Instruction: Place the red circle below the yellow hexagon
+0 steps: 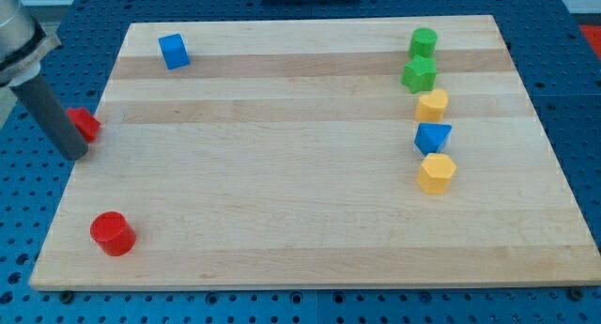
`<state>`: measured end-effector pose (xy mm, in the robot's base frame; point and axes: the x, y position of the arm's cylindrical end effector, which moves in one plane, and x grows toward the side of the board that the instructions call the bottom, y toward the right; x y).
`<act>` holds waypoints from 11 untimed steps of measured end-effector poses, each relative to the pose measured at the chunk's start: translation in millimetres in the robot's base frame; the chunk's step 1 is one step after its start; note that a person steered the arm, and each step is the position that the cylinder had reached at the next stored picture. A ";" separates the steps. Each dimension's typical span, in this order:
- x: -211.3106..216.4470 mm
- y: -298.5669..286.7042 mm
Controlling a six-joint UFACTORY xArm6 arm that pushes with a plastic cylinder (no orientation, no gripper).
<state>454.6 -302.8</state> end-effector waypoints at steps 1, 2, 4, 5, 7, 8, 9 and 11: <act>26.5 -1.2; 70.1 -2.2; 120.1 59.6; 120.1 122.5; 113.1 264.4; 106.0 342.4; 105.8 398.2; 37.8 359.4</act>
<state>492.4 56.6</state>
